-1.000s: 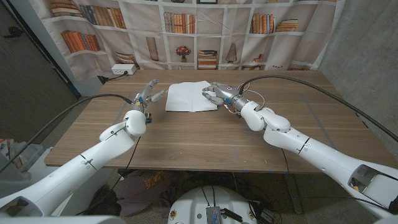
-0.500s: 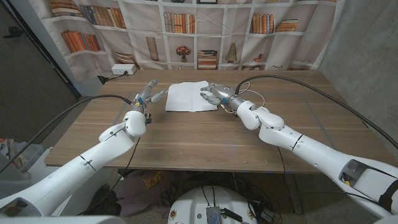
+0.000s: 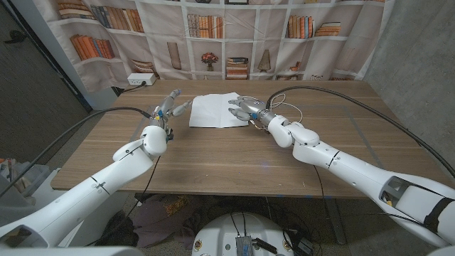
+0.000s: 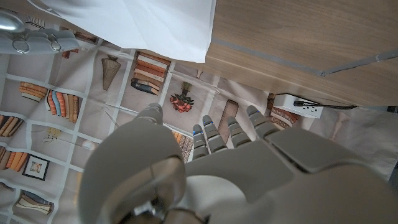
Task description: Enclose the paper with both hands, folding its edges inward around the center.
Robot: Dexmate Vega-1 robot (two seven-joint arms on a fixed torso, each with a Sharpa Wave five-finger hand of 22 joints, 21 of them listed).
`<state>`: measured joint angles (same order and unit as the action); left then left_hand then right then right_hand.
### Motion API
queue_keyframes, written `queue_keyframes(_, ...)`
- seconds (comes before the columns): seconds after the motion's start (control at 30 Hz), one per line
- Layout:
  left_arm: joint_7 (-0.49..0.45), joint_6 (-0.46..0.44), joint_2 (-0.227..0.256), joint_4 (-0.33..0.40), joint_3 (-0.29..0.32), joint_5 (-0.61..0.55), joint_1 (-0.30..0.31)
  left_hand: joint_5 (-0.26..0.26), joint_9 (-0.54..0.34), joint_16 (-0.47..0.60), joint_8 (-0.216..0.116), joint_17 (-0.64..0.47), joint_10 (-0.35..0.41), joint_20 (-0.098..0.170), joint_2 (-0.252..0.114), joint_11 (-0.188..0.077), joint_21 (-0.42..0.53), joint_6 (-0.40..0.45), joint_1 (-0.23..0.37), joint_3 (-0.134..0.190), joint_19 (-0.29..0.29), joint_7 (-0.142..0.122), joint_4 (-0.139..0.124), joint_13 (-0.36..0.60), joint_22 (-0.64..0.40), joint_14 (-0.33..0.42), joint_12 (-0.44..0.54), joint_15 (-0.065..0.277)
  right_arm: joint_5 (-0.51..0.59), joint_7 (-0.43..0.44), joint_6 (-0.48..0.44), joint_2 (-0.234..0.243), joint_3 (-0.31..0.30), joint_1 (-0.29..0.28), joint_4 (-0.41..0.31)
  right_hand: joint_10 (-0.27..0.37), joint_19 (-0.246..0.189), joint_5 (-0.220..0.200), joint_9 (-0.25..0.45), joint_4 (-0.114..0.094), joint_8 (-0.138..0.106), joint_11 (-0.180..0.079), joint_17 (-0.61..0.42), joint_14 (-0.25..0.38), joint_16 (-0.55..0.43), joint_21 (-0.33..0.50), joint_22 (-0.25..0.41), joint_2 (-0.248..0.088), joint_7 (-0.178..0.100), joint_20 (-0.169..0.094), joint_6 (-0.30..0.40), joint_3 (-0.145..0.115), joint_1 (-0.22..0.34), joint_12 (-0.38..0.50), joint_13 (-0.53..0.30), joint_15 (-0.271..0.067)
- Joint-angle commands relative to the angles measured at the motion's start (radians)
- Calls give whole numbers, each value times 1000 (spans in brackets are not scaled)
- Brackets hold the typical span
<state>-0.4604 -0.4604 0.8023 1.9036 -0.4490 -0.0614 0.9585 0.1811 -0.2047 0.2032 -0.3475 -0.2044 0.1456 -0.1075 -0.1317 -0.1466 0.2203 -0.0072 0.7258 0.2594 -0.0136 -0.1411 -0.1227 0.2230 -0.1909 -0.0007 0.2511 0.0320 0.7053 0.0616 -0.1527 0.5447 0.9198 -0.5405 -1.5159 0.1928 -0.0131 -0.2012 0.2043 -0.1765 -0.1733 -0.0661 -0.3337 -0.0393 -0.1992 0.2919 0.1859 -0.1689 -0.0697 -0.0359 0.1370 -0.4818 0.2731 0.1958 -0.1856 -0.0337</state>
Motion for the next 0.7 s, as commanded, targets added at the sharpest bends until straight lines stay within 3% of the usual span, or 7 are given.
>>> queue_keyframes(0.03, -7, 7, -3, 6, -2, -11, 7, 3, -2, 0, 2, -3, -4, -1, 6, -5, -2, 5, 1, -4, 6, -1, -2, 0, -3, -5, -1, 12, 4, -10, 0, -24, 42, 36, 73, 2, 3, -4, 2, 3, -6, 8, 1, -9, 0, -2, 3, -40, 5, -83, 6, -9, -11, 3, -3, -68)
queue_keyframes(0.7, -17, -1, 2, 30, 14, -8, 40, 4, -2, 0, 8, -3, -2, -1, 5, -7, -2, 10, -3, -5, 7, -2, 0, -1, -3, -7, -1, 12, 38, -37, 5, -58, 111, 104, 161, -10, 8, -1, 1, 7, -10, 14, 6, -20, 1, -7, 3, -35, 12, -82, -4, -15, -12, 3, -3, -63)
